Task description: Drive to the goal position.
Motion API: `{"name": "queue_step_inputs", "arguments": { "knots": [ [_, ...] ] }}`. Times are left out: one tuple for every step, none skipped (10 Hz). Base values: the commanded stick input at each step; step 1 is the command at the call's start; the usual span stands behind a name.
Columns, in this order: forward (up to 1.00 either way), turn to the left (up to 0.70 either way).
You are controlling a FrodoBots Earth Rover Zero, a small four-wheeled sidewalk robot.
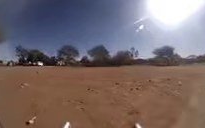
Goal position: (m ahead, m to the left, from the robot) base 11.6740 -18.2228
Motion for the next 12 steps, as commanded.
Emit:
{"name": "queue_step_inputs", "arguments": {
  "knots": [
    [0.50,0.00],
    [0.50,0.00],
    [0.50,0.00],
    [0.50,0.00],
    [0.50,0.00],
    [0.50,0.00],
    [0.50,0.00],
    [0.50,0.00],
    [0.50,0.00],
    [0.50,0.00],
    [0.50,0.00],
    [0.50,0.00]
  ]
}}
